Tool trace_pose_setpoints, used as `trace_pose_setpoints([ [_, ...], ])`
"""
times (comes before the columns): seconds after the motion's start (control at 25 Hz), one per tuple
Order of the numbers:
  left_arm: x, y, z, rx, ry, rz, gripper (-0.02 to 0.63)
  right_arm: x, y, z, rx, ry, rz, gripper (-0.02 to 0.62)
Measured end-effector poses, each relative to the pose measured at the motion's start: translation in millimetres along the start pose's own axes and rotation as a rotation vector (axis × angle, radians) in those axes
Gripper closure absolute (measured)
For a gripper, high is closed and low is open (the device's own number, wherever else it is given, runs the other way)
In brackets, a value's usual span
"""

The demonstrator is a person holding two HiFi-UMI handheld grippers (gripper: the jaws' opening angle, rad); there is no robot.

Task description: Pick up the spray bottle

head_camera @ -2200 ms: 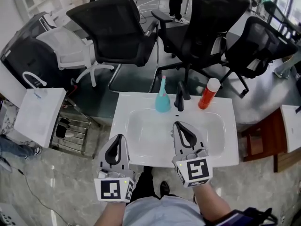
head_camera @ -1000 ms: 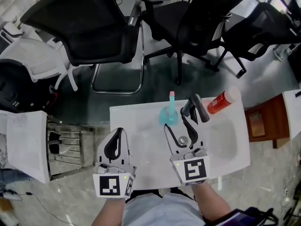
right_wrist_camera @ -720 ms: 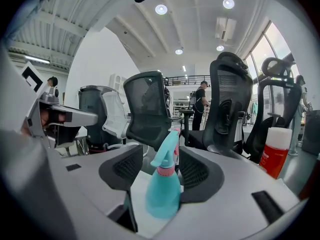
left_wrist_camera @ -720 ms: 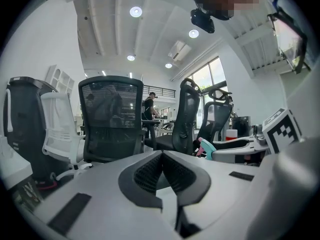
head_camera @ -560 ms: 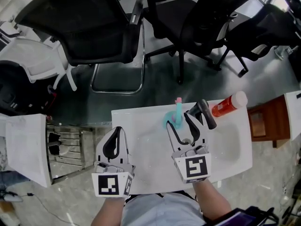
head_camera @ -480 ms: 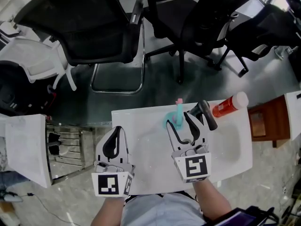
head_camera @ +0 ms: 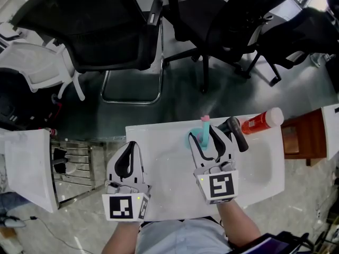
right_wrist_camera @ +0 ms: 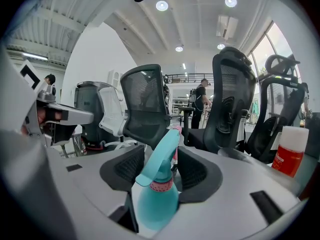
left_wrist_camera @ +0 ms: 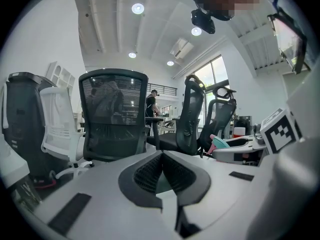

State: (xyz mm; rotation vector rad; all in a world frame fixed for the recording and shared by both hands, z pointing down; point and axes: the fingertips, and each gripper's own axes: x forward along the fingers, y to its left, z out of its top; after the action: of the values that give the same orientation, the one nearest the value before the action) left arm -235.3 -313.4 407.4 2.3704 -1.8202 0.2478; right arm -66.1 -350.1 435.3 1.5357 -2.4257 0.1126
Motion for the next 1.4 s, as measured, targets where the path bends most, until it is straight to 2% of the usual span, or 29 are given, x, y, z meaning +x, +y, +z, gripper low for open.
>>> trace_pose_setpoints([
  [1.4, 6.6, -2.9, -2.0, 0.0, 0.011, 0.013, 0.588, 5.5, -1.8, -6.9, 0.003, 0.015, 0.025, 0.434],
])
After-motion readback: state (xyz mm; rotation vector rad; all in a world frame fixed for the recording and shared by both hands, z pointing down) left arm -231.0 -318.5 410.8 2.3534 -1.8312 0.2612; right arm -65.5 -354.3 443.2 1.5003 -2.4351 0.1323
